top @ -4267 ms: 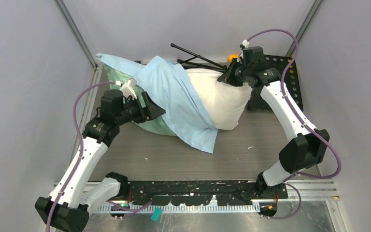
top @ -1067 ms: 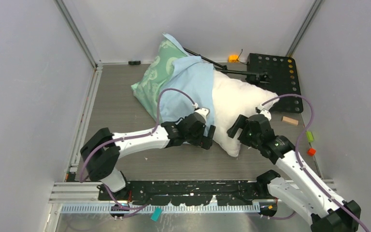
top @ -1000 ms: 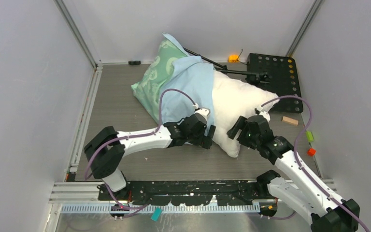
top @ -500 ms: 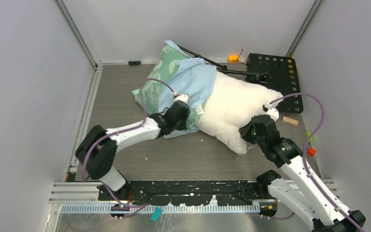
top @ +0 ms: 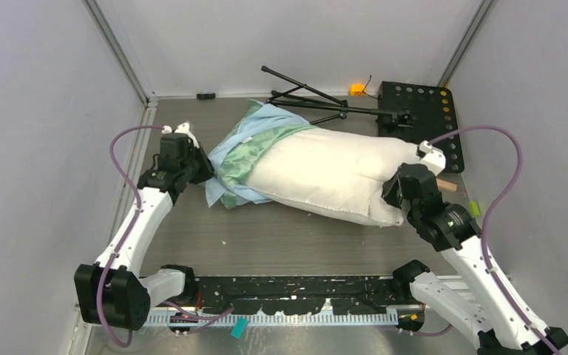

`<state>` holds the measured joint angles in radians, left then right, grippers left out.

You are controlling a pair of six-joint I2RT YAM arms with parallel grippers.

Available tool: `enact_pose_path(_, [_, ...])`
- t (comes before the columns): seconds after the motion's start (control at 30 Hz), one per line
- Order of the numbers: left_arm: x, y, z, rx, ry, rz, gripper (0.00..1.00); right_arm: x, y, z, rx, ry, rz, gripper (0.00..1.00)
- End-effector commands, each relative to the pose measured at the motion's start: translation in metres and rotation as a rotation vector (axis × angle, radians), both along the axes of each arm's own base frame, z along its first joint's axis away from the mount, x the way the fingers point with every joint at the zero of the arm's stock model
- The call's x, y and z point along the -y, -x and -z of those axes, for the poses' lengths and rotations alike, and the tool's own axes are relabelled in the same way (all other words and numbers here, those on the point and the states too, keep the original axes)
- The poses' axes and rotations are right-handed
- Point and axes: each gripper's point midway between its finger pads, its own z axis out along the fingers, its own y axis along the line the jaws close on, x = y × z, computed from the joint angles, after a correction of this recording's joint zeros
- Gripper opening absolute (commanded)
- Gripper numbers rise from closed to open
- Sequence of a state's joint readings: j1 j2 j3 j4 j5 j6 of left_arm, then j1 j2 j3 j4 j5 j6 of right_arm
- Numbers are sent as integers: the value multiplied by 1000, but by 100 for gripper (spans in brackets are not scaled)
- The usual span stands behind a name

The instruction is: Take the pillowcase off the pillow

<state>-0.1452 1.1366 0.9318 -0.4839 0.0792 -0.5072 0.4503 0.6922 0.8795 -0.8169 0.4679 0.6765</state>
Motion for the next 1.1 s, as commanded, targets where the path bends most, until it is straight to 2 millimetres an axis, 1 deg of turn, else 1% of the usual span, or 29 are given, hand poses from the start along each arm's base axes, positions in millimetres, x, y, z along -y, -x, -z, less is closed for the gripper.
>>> enact_pose_path(0.0, [1, -8, -51, 157, 78, 25, 0, -8, -20, -34, 35, 91, -110, 53])
enact_pose_path(0.03, [8, -5, -52, 148, 99, 59, 1, -16, -22, -38, 25, 86, -153, 71])
enact_pose_path(0.07, [13, -2, -55, 144, 109, 89, 7, -20, -22, -44, 29, 83, -180, 79])
enact_pose_path(0.1, [15, 2, -56, 133, 108, 110, 17, -24, -23, -50, 38, 84, -207, 82])
enact_pose_path(0.17, [12, 9, -60, 126, 76, 113, 35, -28, -23, -64, 54, 92, -248, 86])
enact_pose_path(0.23, [9, 16, -68, 143, 22, 114, 49, -36, -23, -75, 53, 91, -305, 88])
enact_pose_path(0.27, [8, 21, -74, 157, -12, 114, 56, -42, -23, -76, 34, 84, -335, 88])
enact_pose_path(0.3, [10, 25, -80, 168, -44, 123, 61, -52, -23, -82, 21, 63, -381, 89])
enact_pose_path(0.4, [16, 33, -95, 198, -157, 144, 73, -77, -25, -72, -64, 61, -487, 89])
enact_pose_path(0.5, [36, 39, -113, 251, -216, 233, 97, -104, -26, -61, -101, 130, -586, 90])
enact_pose_path(0.57, [50, 40, -121, 288, -239, 288, 100, -125, -27, -53, -122, 184, -650, 90])
enact_pose_path(0.63, [64, 39, -122, 296, -265, 345, 100, -138, -32, -44, -141, 230, -678, 90])
enact_pose_path(0.67, [71, 36, -123, 295, -275, 369, 100, -144, -35, -40, -147, 252, -682, 90])
enact_pose_path(0.77, [94, 32, -116, 281, -305, 438, 100, -153, -47, -24, -173, 320, -677, 91])
enact_pose_path(0.9, [123, 24, -100, 273, -348, 522, 100, -157, -57, 7, -220, 371, -662, 91])
enact_pose_path(0.97, [130, 18, -88, 243, -364, 534, 100, -157, -58, 23, -243, 381, -659, 91])
enact_pose_path(1.07, [132, 8, -67, 190, -393, 518, 100, -155, -55, 44, -264, 380, -653, 91])
